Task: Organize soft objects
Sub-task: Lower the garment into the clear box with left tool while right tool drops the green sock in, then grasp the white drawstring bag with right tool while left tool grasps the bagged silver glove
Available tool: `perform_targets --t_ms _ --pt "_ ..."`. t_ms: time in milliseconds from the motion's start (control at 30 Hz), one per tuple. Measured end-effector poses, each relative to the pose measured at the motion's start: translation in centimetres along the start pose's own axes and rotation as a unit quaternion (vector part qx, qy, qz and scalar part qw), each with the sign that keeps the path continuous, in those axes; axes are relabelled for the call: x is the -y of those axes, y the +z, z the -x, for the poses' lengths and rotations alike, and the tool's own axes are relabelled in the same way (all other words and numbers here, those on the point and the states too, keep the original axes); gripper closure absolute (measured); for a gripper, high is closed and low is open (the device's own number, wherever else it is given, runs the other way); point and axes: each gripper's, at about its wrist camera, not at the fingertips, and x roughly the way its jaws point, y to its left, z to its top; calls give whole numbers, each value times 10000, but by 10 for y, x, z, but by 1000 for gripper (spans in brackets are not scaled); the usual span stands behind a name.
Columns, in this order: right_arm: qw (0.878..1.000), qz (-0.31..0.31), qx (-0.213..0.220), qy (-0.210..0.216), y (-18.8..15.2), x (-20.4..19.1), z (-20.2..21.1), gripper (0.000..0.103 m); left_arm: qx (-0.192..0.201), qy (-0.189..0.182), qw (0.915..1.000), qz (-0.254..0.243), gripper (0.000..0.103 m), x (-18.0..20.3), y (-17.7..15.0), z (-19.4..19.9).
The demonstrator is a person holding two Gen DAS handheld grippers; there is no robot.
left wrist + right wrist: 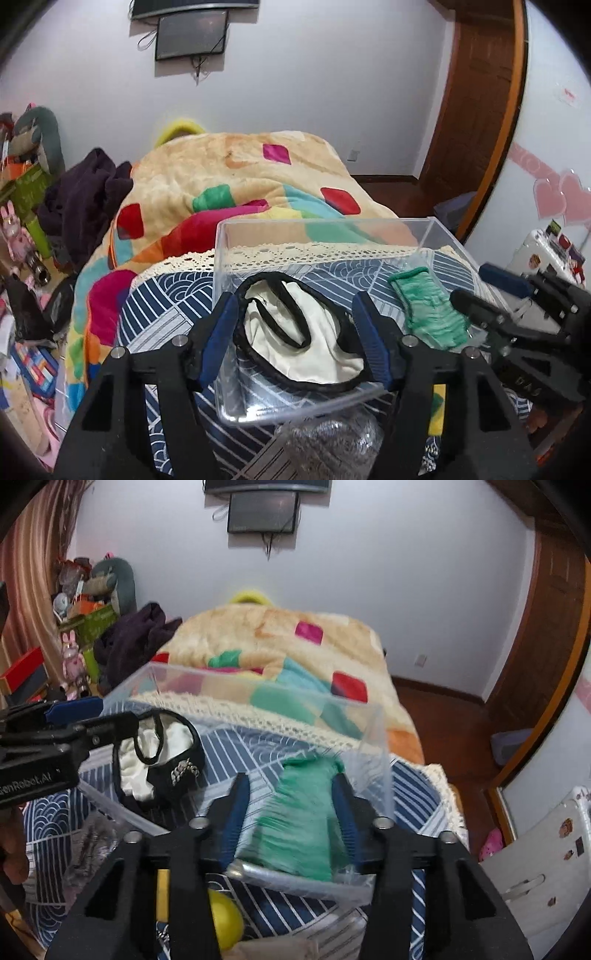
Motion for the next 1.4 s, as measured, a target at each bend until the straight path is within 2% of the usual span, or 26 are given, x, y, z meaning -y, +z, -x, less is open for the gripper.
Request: perform_targets --t_ms 100,167,267,333,567,867,967,1000,1133,1200,1233,1300,1333,1400 --pt "9998 -3 195 42 1 0 20 57 134 -15 9999 -87 32 4 -2 15" --pt "9995 -16 319 75 3 1 27 48 232 -37 9997 -92 22 4 -4 25" --pt "9983 -73 576 27 3 2 39 44 301 -12 9995 -80 9 4 -8 37" --pt "9975 -97 703 35 0 0 46 43 284 -32 9996 -86 6 3 -13 44" --pt "9973 -106 714 142 -18 -5 52 41 158 -22 9997 -201 3 7 -38 52" --pt "9989 -298 143 343 -64 -3 38 41 -436 -63 9987 -248 4 12 -88 27" --pt "9983 -371 -38 442 -77 -5 32 41 -505 -78 9985 -183 4 14 -97 19" --pt "9981 -387 -88 476 -81 -5 30 41 -469 -88 9988 -135 5 15 -100 19" --pt "9967 -504 -272 573 -96 -4 23 41 -457 -324 9984 -50 31 17 -103 18" --pt "9952 -621 -308 685 -97 0 23 59 -461 -488 9977 -45 45 19 -105 19" --pt "9943 -669 -327 760 -98 2 24 62 -464 -569 9973 -50 54 20 -105 19" --pt "9945 -649 -285 774 -98 0 27 72 -436 -605 9972 -100 60 21 -105 21" --pt "9948 -626 -274 755 -99 -1 29 76 -414 -624 9971 -143 66 23 -106 22" --pt "9957 -575 -220 699 -100 -4 31 81 -355 -617 9972 -219 71 24 -108 27"
